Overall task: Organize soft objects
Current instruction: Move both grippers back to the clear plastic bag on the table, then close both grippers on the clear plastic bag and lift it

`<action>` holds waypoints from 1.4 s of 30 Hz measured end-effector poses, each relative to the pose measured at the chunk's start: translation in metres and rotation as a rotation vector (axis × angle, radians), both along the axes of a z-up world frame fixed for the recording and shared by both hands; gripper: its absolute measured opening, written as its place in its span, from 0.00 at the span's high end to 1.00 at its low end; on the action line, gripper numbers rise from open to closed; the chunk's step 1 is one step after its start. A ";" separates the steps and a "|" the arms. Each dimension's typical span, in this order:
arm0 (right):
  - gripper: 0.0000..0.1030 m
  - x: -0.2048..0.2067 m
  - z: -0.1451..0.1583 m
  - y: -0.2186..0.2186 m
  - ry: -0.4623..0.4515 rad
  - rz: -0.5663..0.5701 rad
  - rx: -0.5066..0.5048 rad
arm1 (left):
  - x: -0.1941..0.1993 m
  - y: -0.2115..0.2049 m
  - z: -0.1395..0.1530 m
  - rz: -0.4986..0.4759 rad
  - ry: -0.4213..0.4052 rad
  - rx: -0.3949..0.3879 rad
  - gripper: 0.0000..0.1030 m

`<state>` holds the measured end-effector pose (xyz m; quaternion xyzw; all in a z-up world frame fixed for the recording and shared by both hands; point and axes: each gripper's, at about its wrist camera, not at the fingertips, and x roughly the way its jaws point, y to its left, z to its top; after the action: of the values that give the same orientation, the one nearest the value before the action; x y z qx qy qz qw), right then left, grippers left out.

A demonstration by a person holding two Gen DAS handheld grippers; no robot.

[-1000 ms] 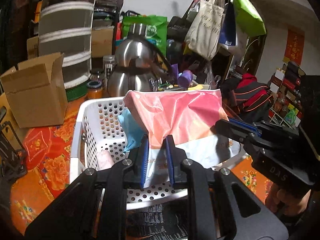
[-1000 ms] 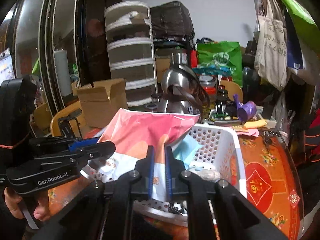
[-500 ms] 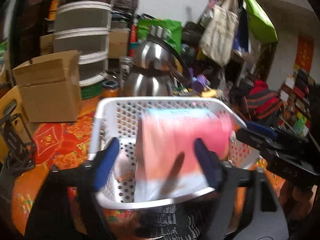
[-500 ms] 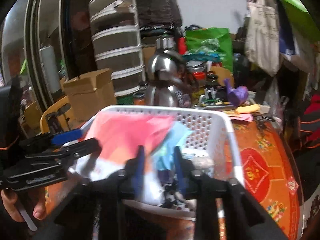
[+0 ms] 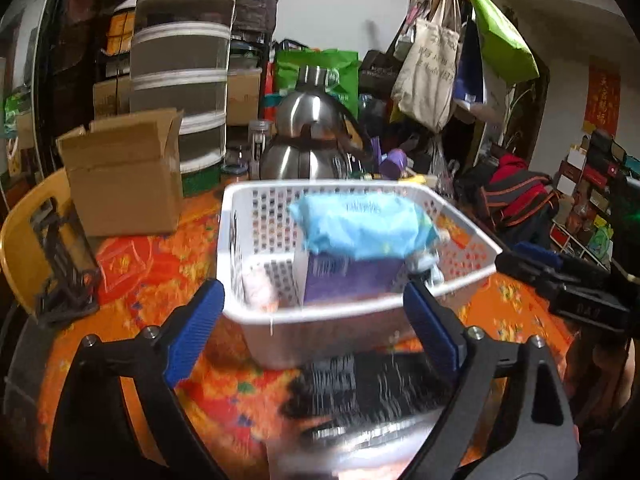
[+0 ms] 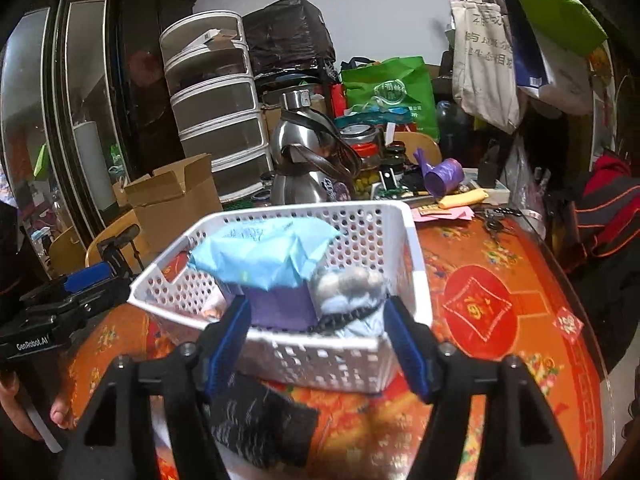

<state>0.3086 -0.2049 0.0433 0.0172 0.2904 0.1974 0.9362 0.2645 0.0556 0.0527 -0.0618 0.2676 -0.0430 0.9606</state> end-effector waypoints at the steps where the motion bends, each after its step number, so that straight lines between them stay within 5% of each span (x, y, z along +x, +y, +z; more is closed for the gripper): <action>1: 0.31 -0.004 -0.002 -0.002 0.001 -0.006 -0.006 | -0.003 0.001 -0.003 -0.006 0.012 -0.006 0.13; 4: 0.30 -0.016 -0.008 -0.010 0.015 -0.014 0.005 | -0.022 0.002 -0.013 -0.042 0.036 -0.033 0.10; 9: 0.26 -0.039 -0.034 -0.023 0.164 -0.029 0.045 | -0.062 0.010 -0.038 -0.054 0.071 -0.073 0.07; 19: 0.26 -0.075 -0.103 -0.033 0.297 0.010 0.010 | -0.086 0.036 -0.109 0.070 0.286 -0.096 0.07; 22: 0.26 -0.077 -0.109 -0.028 0.310 0.039 -0.001 | -0.083 0.036 -0.119 0.060 0.314 -0.110 0.07; 29: 0.47 -0.080 -0.116 -0.010 0.318 0.083 -0.056 | -0.069 0.021 -0.132 0.021 0.337 -0.084 0.07; 42: 0.55 -0.080 -0.118 0.003 0.305 0.095 -0.125 | -0.055 0.006 -0.136 0.012 0.356 -0.047 0.07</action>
<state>0.2285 -0.2020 -0.0744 -0.0252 0.4415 0.2178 0.8701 0.2100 0.0614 -0.0837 -0.0926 0.4319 -0.0320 0.8966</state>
